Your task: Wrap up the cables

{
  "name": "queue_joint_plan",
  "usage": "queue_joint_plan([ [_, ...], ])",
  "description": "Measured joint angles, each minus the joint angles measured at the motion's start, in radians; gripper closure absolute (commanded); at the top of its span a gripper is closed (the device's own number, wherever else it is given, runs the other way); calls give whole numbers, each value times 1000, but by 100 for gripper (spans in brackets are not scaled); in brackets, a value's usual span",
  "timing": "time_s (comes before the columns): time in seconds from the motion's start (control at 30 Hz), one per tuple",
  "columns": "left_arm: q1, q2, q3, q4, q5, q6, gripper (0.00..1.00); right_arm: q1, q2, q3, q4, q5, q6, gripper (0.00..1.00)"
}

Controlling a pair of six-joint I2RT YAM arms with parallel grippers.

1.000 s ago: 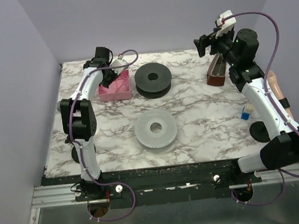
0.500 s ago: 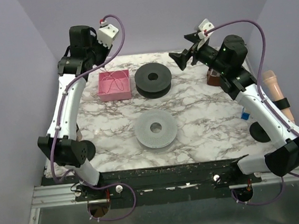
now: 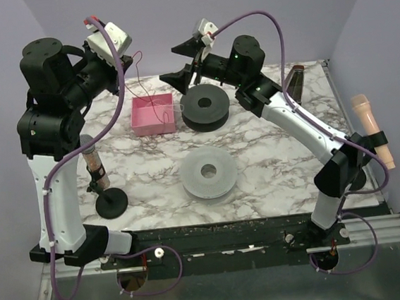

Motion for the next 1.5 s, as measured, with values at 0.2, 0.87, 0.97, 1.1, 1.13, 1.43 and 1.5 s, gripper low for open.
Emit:
queue_joint_plan([
  [0.2, -3, -27, -55, -2, -1, -14, 100, 42, 186, 228, 22, -5, 65, 0],
  [0.87, -2, 29, -50, 105, -339, -30, 100, -139, 382, 147, -437, 35, -15, 2],
  [0.97, -2, 29, -20, 89, -320, -32, 100, -130, 344, 48, -368, 7, -6, 1],
  [1.1, -2, 29, 18, 44, -247, -46, 100, -120, 219, -130, -286, -14, -4, 1],
  [1.13, -2, 29, 29, 29, -214, -54, 100, -114, 179, -161, -263, -17, -9, 1],
  [1.43, -32, 26, 146, -108, 51, -64, 100, -15, -206, -246, -48, -72, -53, 1],
  [1.5, -43, 16, 147, -135, 87, -46, 100, -16, -240, -233, -23, -109, -48, 1],
])
